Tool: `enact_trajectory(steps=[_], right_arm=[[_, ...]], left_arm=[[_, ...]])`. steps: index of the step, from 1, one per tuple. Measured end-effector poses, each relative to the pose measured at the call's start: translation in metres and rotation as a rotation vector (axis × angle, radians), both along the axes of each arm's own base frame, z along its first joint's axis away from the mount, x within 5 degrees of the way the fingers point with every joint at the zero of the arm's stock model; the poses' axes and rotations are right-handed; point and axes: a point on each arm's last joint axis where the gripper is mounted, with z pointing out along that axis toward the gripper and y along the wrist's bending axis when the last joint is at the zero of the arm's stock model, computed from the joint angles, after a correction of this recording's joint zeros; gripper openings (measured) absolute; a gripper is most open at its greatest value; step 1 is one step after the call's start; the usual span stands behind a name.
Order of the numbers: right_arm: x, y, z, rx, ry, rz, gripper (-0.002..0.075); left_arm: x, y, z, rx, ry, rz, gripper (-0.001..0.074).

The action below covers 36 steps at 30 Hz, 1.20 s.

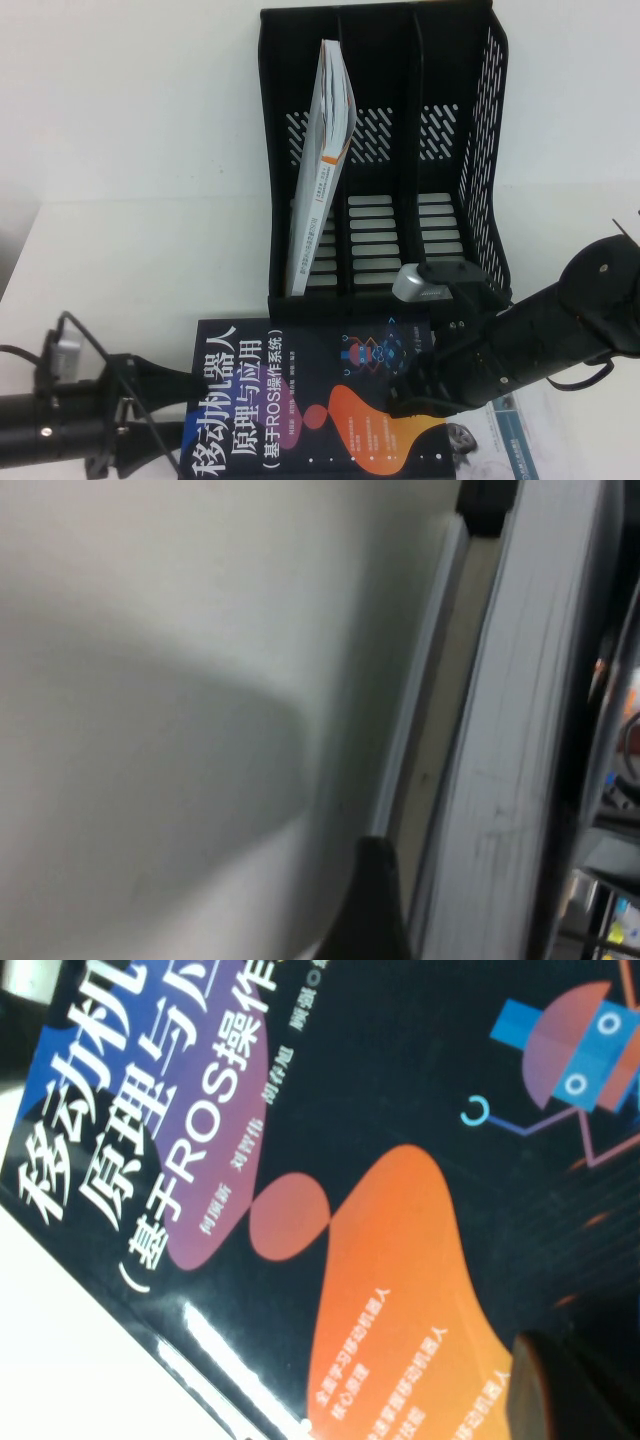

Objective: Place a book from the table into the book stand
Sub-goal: Push book with right arm

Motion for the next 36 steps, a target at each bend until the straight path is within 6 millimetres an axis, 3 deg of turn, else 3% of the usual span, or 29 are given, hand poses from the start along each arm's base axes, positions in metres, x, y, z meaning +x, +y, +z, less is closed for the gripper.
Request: enact_trajectory(steps=[10,21,25,31,36], right_arm=[[0.0,0.0,0.0,0.0,-0.003,0.001,0.0002],[0.001,0.0,0.0,-0.003,-0.017,0.005,0.0002],[0.001,0.0,0.0,-0.003,-0.019,0.009,0.0002],[0.001,0.0,0.0,-0.006,-0.03,0.008,0.0002],[0.001,-0.002,0.005,-0.015,-0.064,0.019,0.0002]], left_arm=[[0.004,-0.014,-0.009,-0.034,-0.048,-0.031,0.0563],[0.009,-0.046,-0.019,-0.038,-0.077,-0.172,0.0555],[0.009,-0.047,-0.019,-0.029,-0.088,-0.193,0.0451],[0.014,-0.047,-0.014,-0.043,-0.121,-0.229,0.0141],[0.014,-0.048,-0.013,-0.062,-0.117,-0.233,0.0119]])
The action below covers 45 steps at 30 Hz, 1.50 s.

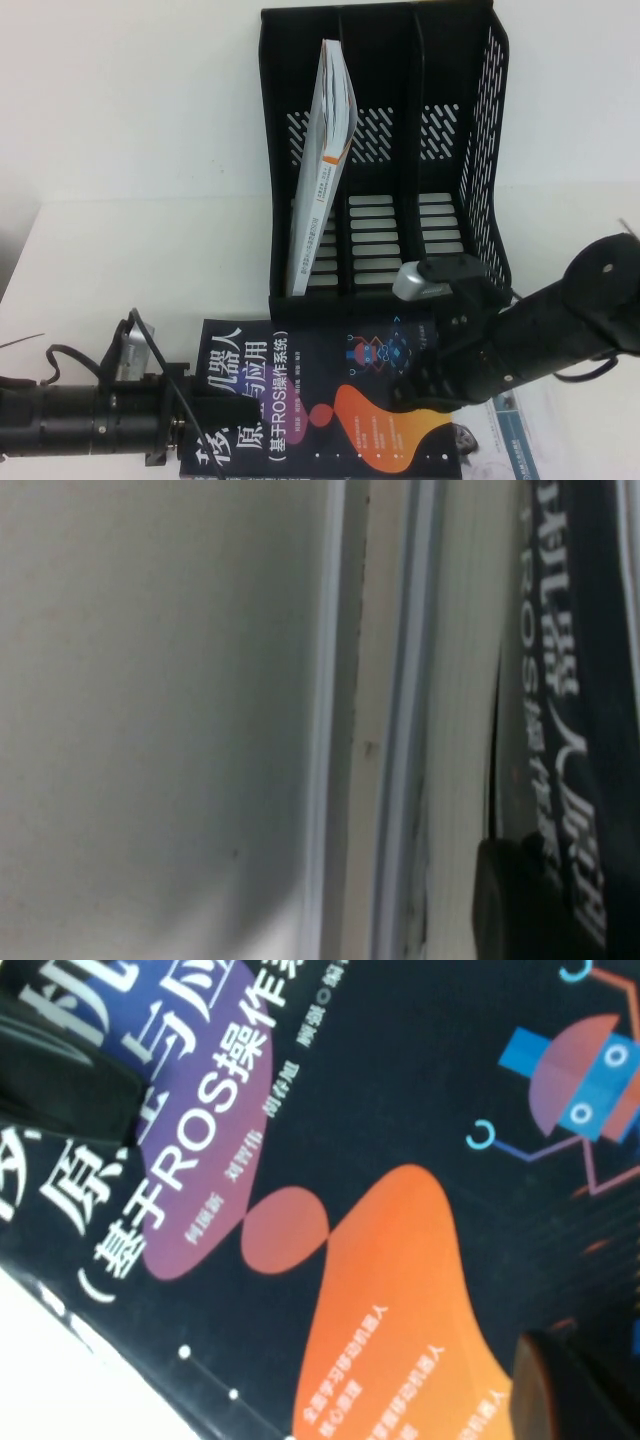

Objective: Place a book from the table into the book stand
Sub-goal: Push book with right arm, then pick up the book with your left arm, then place the book on the book shelf

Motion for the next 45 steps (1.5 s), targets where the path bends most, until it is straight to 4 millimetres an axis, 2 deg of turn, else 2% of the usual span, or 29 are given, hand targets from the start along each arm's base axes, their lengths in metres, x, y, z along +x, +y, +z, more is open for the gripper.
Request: enact_trajectory(steps=[5,10,16,25,31,34,37,41,45], right_arm=[[-0.005,-0.005,0.03,0.006,-0.108,0.028,0.0002],[-0.018,-0.017,0.073,0.004,-0.223,0.024,0.0002],[-0.039,-0.042,0.118,-0.071,-0.364,-0.003,0.0002],[-0.071,-0.078,0.167,-0.137,-0.539,-0.134,0.0002],[-0.081,-0.085,0.173,-0.137,-0.518,-0.173,0.0002],[-0.083,-0.087,0.169,-0.168,-0.474,-0.163,0.0002],[-0.085,-0.091,0.165,-0.221,-0.436,-0.16,0.0002],[-0.086,-0.1,0.161,-0.323,-0.408,-0.208,0.0002],[-0.09,-0.123,0.165,-0.492,-0.418,-0.328,0.0002]], left_arm=[[0.0,0.0,0.01,0.015,-0.028,-0.006,0.0118],[-0.004,0.001,0.043,0.064,-0.106,-0.01,0.0114],[-0.02,0.001,0.11,0.108,-0.277,0.02,0.0111],[-0.048,0.0,0.237,0.167,-0.535,0.017,0.0111],[-0.059,-0.007,0.319,0.178,-0.7,0.005,0.0111],[-0.062,-0.021,0.348,0.212,-0.753,0.024,0.0111],[-0.06,-0.039,0.365,0.269,-0.786,0.026,0.0111],[-0.047,-0.07,0.377,0.307,-0.794,0.004,0.0111],[-0.016,-0.094,0.376,0.371,-0.751,-0.003,0.0111]])
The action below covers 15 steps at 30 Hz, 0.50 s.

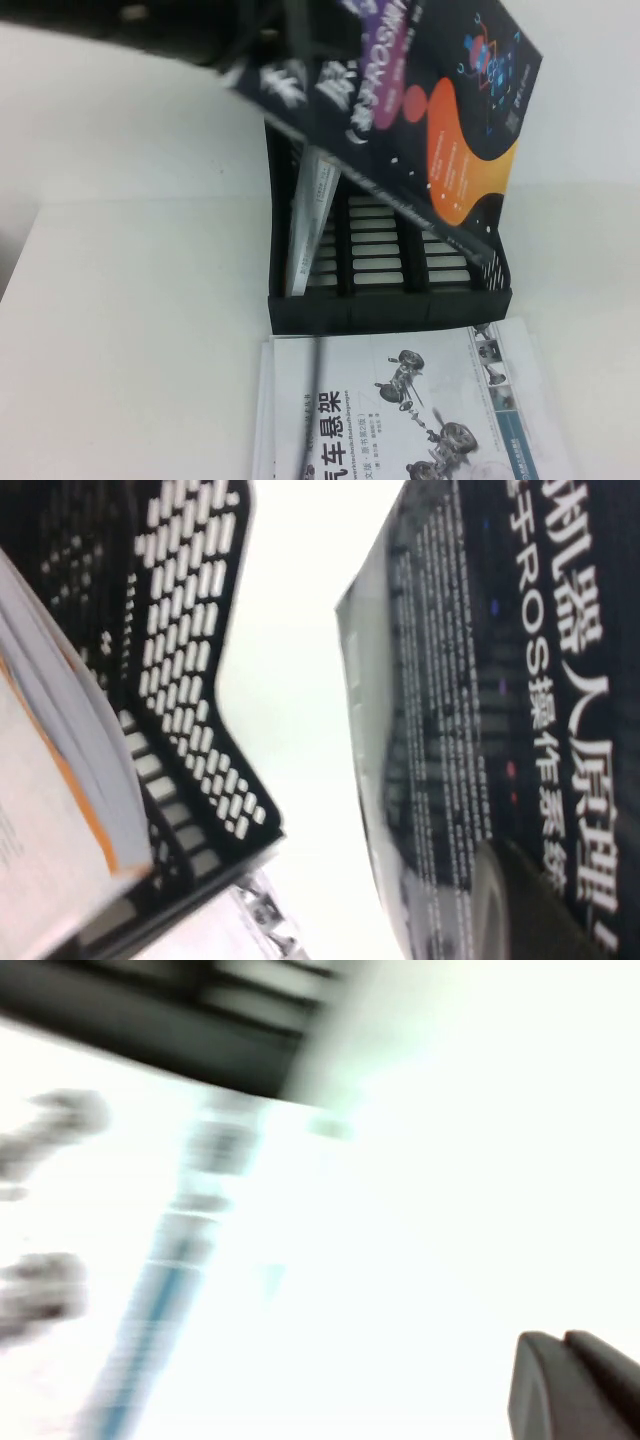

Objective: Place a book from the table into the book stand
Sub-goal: Place the book on the book shelf

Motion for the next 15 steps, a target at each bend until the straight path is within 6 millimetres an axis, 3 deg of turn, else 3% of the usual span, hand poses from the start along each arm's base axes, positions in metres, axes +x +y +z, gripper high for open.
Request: enact_trajectory(steps=[4,10,15], right_arm=[[-0.013,-0.025,0.013,-0.086,-0.062,-0.156,0.0002],[-0.038,-0.041,0.032,-0.01,-0.159,-0.216,0.0002],[-0.053,-0.05,0.04,0.029,-0.201,-0.235,0.0002]], left_arm=[[0.037,-0.016,-0.009,0.062,0.052,0.049,0.0109],[0.087,-0.023,-0.017,0.17,0.089,0.192,0.0109],[0.109,-0.034,-0.02,0.149,0.111,0.194,0.0109]])
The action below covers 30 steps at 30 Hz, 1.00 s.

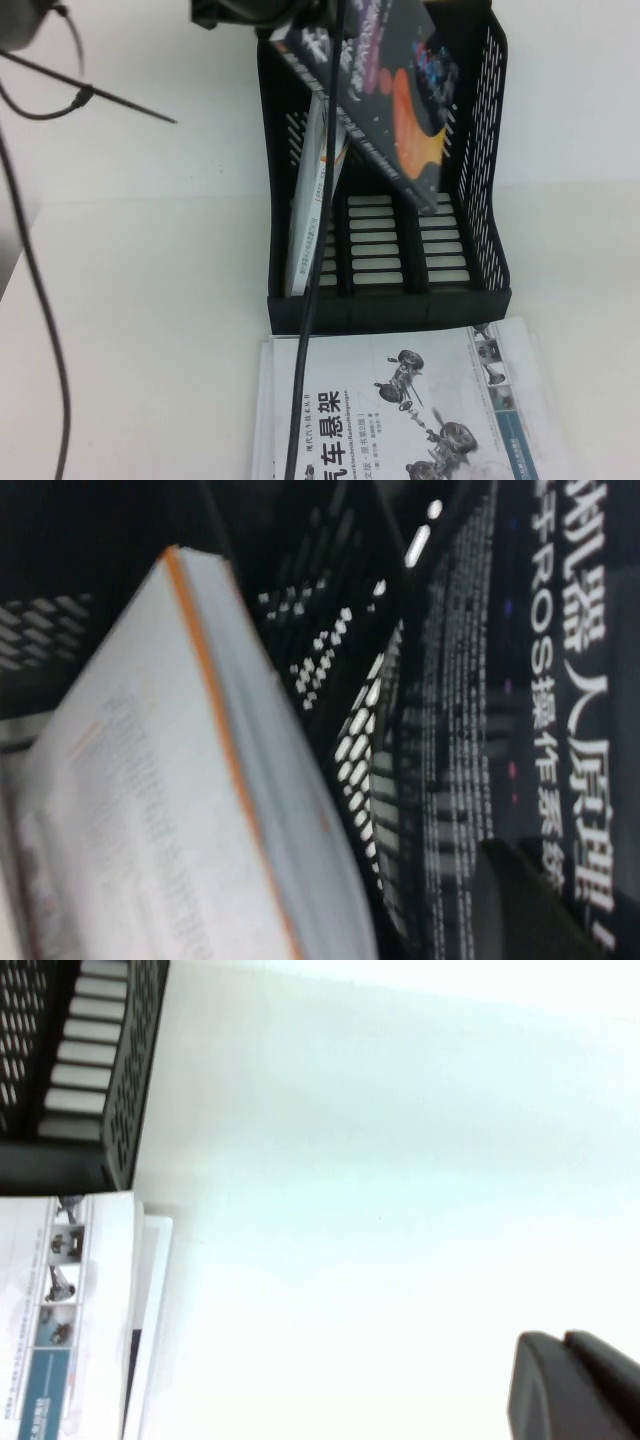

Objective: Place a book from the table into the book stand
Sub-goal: Place the book on the book shelf

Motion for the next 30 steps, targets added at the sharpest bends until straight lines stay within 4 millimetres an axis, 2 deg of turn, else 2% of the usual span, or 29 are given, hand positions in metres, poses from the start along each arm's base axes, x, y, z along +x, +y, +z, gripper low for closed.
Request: enact_trajectory(steps=[5,11,17,25,30], right_arm=[[-0.005,-0.003,0.001,0.005,-0.003,-0.009,0.0002],[-0.006,-0.005,0.001,-0.007,0.009,-0.02,0.0001],[-0.005,-0.006,0.001,-0.023,0.002,-0.026,0.0001],[-0.006,-0.007,0.0,-0.03,0.018,-0.035,0.0001],[-0.008,-0.009,-0.001,-0.044,0.036,-0.045,0.0001]], left_arm=[[0.013,-0.009,-0.009,-0.018,0.028,-0.003,0.0109],[0.011,-0.018,-0.012,0.012,0.024,0.029,0.0109],[0.001,-0.036,-0.013,0.052,0.011,0.005,0.0109],[-0.029,-0.075,-0.015,0.085,0.016,-0.116,0.0109],[-0.029,-0.077,-0.015,0.102,-0.012,-0.098,0.0109]])
